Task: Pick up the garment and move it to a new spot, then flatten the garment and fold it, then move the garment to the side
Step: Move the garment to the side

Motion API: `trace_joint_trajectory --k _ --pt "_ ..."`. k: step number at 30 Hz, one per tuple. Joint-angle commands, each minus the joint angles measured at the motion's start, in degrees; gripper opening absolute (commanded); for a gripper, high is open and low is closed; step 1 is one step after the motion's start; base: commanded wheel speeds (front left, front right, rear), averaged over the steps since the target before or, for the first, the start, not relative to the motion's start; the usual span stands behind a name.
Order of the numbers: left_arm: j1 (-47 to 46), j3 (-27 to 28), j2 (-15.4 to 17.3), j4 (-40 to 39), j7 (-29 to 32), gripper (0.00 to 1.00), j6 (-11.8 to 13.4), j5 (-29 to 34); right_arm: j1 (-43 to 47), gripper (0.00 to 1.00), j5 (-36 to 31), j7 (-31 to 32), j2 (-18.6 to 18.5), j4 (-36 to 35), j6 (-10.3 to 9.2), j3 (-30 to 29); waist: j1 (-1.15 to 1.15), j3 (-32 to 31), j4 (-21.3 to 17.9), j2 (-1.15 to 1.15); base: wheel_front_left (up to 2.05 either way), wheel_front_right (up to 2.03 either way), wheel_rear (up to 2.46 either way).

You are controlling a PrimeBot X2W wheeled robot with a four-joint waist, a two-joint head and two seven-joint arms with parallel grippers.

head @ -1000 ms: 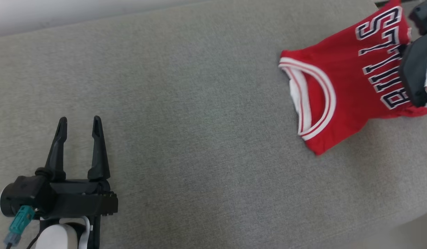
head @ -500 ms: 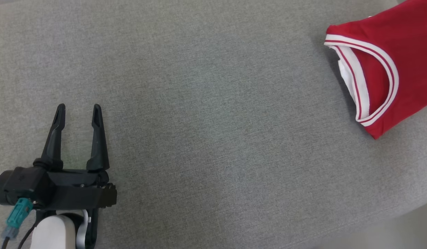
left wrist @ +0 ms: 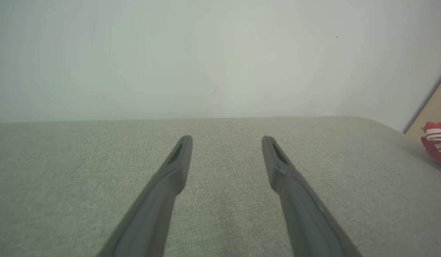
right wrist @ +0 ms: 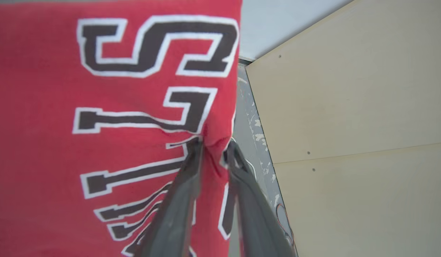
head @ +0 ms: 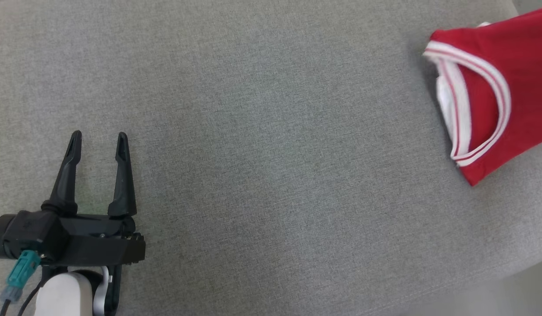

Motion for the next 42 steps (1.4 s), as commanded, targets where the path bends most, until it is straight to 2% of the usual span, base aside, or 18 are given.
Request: trace_joint_trajectory --k 1,6,12,14,22,25,30,36,42 --pt "-0.39 -0.02 0.33 0.17 0.0 1.0 0.04 0.42 0.86 1.0 -1.01 -0.61 0.52 -0.09 -0.21 -0.72 0.0 -0.21 -0.02 0.0 0.0 0.0 0.0" --pt "0.15 0.11 0.49 0.58 0.0 1.0 0.06 0.32 1.8 1.0 -2.72 -2.71 2.98 0.44 -0.21 -2.21 0.0 -1.44 -0.04 0.0 0.0 0.0 0.0" --pt "1.8 1.06 0.15 1.18 0.0 1.0 0.04 -0.5 4.66 1.0 -1.63 -5.23 7.22 0.33 -0.21 -4.49 0.0 -4.52 0.48 0.0 0.0 0.0 0.0" --pt "3.01 2.01 -0.23 1.75 0.0 1.0 0.04 -1.41 7.53 1.0 0.76 -8.93 9.72 -0.76 -0.21 -5.34 0.0 -6.84 0.96 0.0 0.0 0.0 0.0" --pt "6.77 4.55 -0.87 3.76 0.0 1.0 0.11 -2.74 16.43 1.0 7.04 -25.19 14.52 -7.51 -0.21 -4.75 0.0 -13.07 2.29 0.0 0.0 0.0 0.0" --pt "8.69 5.51 -1.09 4.7 0.0 1.0 0.33 -2.96 21.2 1.0 8.98 -32.43 16.59 -11.01 -0.2 -3.4 0.0 -15.79 2.8 0.0 0.0 0.0 0.0" --pt "11.65 6.26 -1.26 6.08 0.0 1.0 0.57 -3.11 28.55 1.0 11.89 -40.79 18.84 -14.66 -0.2 -0.04 0.0 -19.49 4.15 0.0 0.0 0.0 0.0" --pt "15.04 6.22 -1.37 7.31 0.0 1.0 0.93 -3.17 35.2 1.0 13.86 -46.32 20.85 -15.72 -0.2 3.48 0.0 -23.31 6.03 0.0 0.0 0.0 0.0" --pt "17.56 5.75 -1.38 8.0 0.0 1.0 1.79 -3.64 39.58 1.0 14.38 -47.89 23.24 -15.53 -0.2 5.08 0.0 -25.08 7.88 0.0 0.0 0.0 0.0"
